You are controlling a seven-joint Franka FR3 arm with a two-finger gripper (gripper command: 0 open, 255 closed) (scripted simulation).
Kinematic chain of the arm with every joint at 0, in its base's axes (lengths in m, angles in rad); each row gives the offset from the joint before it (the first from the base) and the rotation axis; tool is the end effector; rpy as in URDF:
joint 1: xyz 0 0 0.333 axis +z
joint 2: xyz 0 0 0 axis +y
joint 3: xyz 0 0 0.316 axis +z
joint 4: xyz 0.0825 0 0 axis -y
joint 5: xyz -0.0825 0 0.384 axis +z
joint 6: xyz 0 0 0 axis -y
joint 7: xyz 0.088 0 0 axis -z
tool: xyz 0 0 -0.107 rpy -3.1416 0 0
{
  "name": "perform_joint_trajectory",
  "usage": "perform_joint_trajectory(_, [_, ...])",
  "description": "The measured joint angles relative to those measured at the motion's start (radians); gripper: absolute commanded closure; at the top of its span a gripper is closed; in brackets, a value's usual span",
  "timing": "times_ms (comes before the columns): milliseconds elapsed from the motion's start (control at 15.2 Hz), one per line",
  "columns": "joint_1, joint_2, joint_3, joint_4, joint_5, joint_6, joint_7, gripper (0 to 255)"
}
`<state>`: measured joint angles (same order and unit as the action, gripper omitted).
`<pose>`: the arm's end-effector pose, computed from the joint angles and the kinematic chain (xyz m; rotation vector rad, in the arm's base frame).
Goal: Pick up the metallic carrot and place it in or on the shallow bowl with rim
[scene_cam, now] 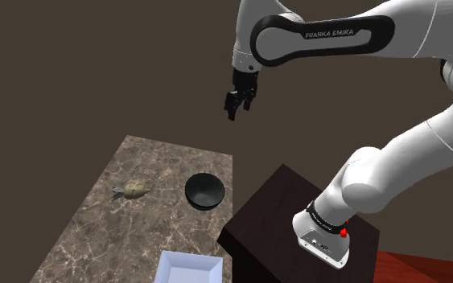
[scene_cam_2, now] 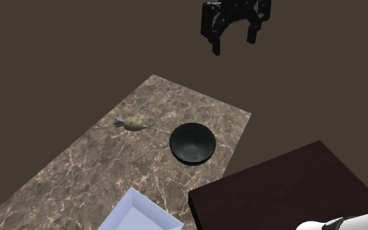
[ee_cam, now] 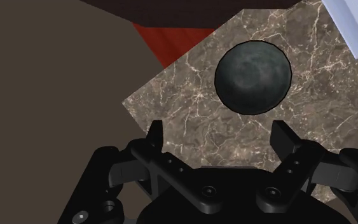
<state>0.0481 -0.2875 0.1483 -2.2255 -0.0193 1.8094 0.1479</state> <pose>0.4425 0.0899 0.4798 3.0538 0.0695 -0.1831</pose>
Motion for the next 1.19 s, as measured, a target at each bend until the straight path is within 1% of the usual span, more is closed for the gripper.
perform_joint_trajectory(330, [0.018,0.193,0.043,0.096,-0.016,0.059,0.078,0])
perform_joint_trajectory(660, [0.042,0.384,0.069,0.221,-0.046,0.084,0.150,0])
perform_joint_trajectory(1188, [0.107,0.713,0.082,0.495,-0.101,0.073,0.249,0])
